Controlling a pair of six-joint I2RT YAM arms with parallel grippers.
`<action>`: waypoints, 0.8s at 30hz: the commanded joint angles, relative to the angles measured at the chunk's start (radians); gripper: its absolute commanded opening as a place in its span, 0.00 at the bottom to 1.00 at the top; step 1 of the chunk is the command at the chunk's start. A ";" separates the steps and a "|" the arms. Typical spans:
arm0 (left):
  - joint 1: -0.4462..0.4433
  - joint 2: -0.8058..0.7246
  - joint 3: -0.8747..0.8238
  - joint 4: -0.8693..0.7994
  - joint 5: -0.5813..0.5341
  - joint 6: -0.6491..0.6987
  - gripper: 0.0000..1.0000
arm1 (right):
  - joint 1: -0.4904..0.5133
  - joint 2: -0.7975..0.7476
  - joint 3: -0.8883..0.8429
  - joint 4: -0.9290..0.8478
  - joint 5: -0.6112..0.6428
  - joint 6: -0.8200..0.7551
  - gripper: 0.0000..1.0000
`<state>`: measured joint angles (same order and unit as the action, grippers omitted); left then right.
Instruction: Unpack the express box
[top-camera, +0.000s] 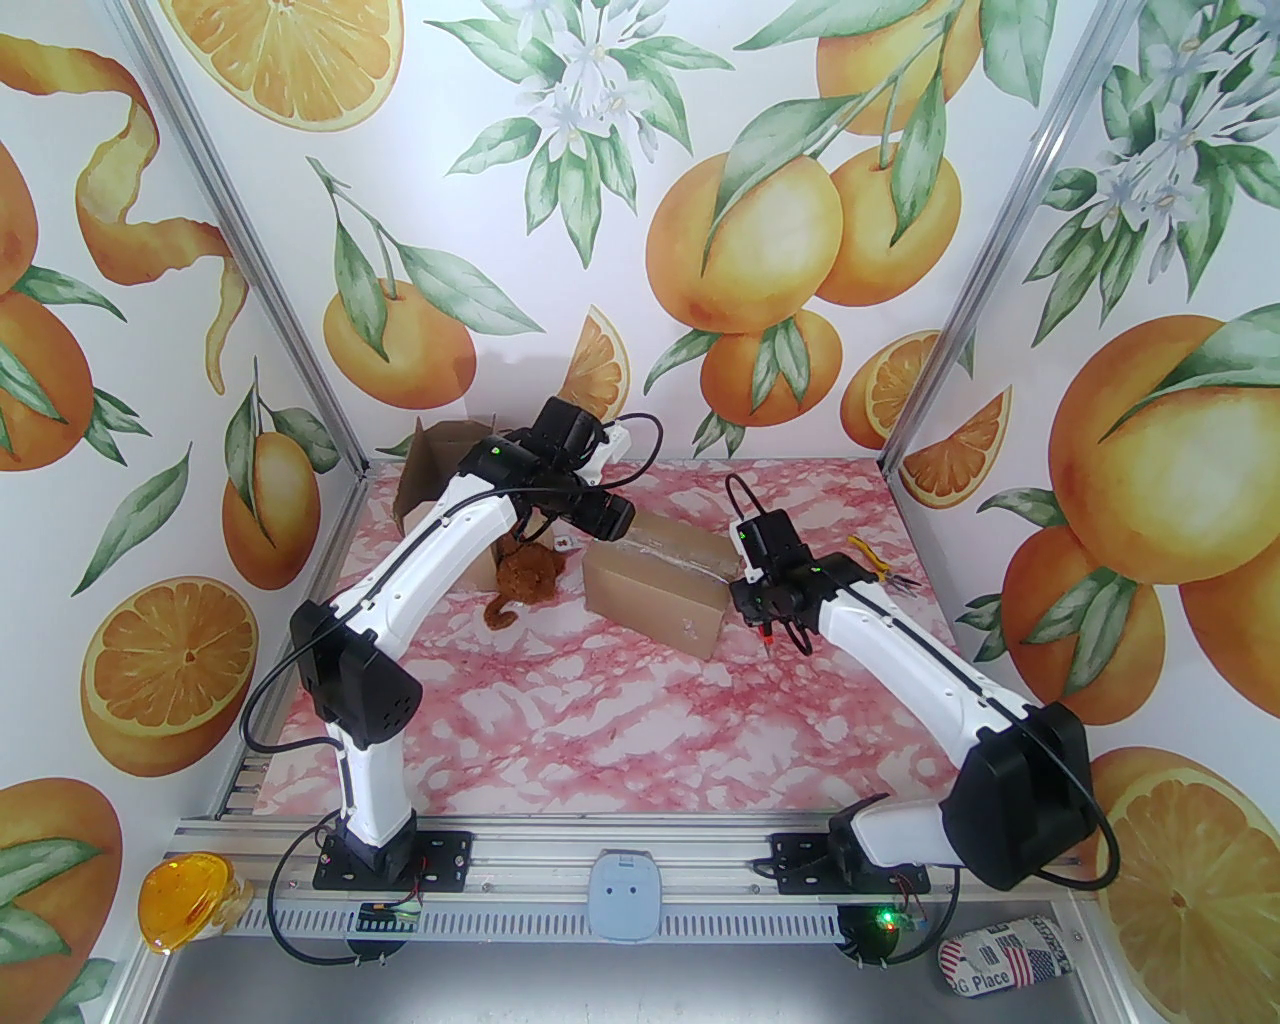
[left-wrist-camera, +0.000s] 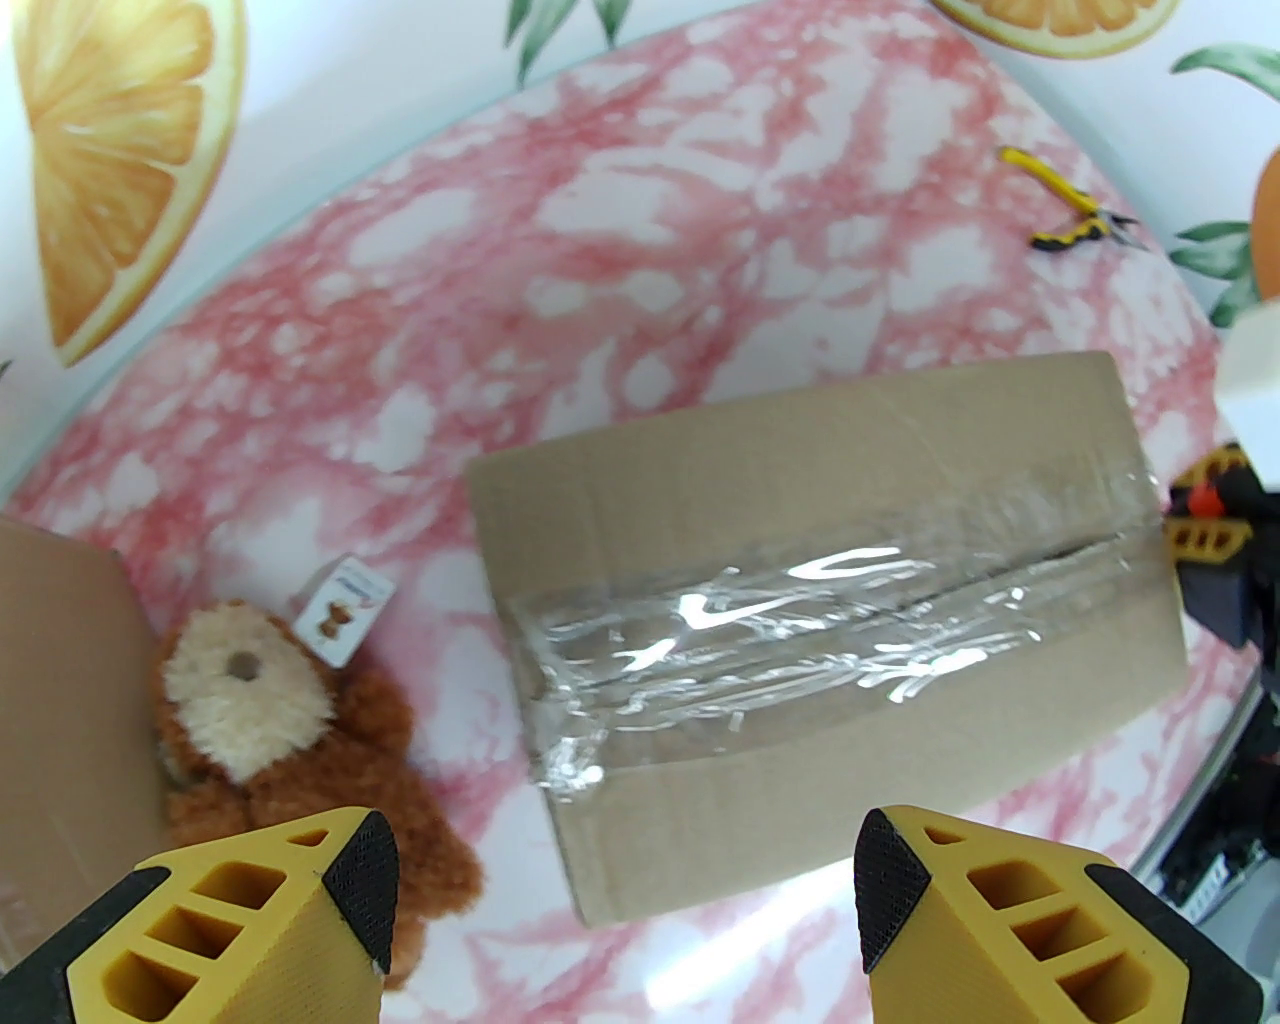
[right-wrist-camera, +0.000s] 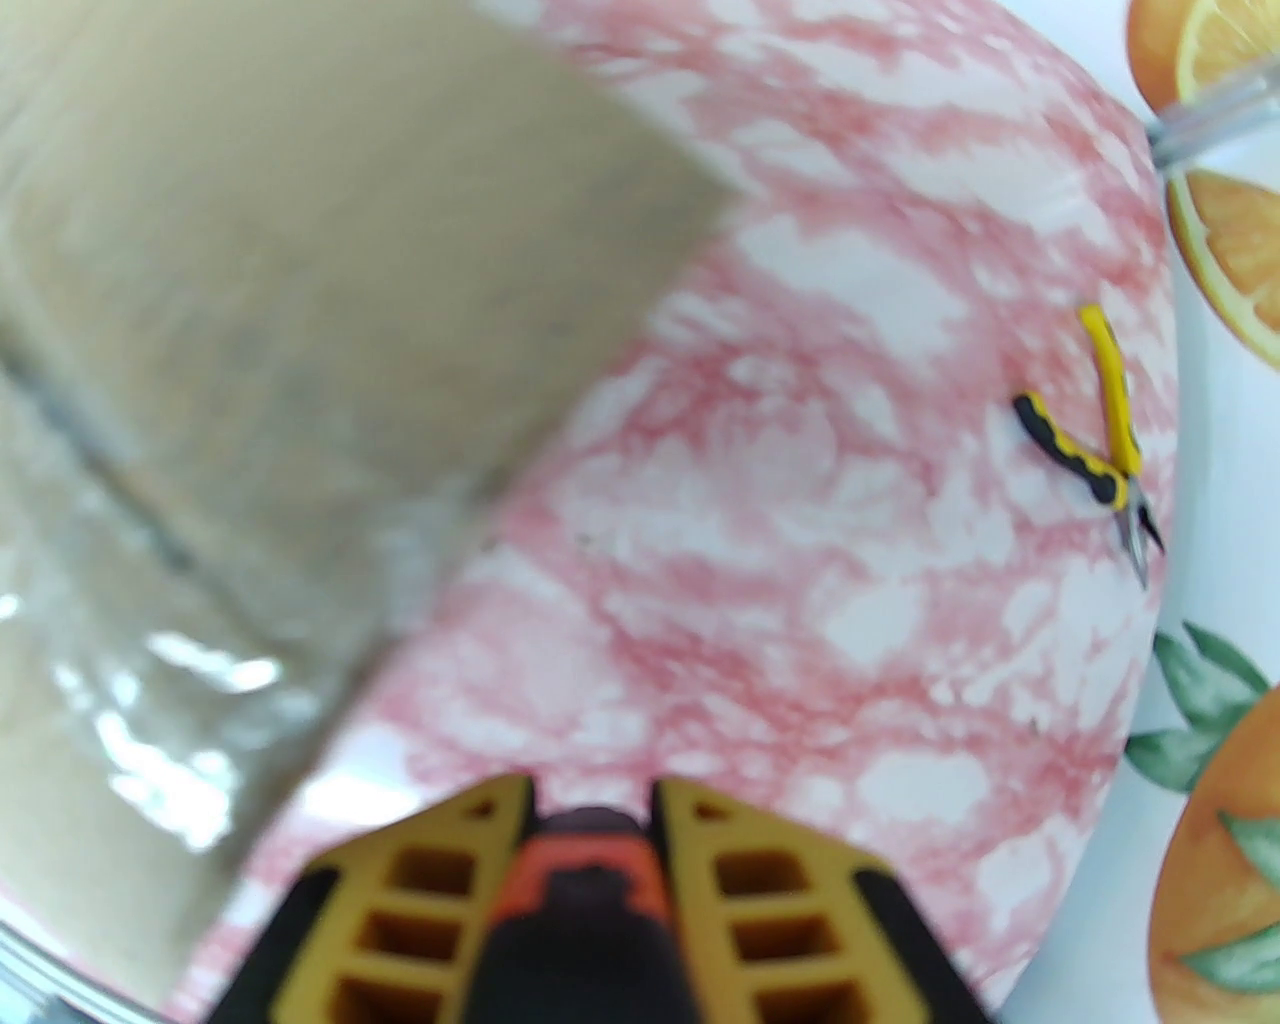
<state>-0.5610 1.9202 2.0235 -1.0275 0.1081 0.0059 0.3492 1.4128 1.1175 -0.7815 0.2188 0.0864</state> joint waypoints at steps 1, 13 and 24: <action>0.035 -0.012 -0.042 0.031 0.110 -0.031 0.78 | -0.060 -0.010 0.019 0.030 0.017 0.066 0.02; 0.101 -0.061 -0.302 0.192 0.248 -0.164 0.79 | -0.004 0.130 0.100 0.127 -0.108 0.131 0.01; 0.106 -0.330 -0.609 0.263 0.229 -0.263 0.79 | 0.064 0.101 0.053 0.187 -0.199 0.223 0.01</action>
<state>-0.4480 1.6890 1.4570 -0.7959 0.3340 -0.2203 0.3908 1.5429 1.1816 -0.6601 0.0898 0.2607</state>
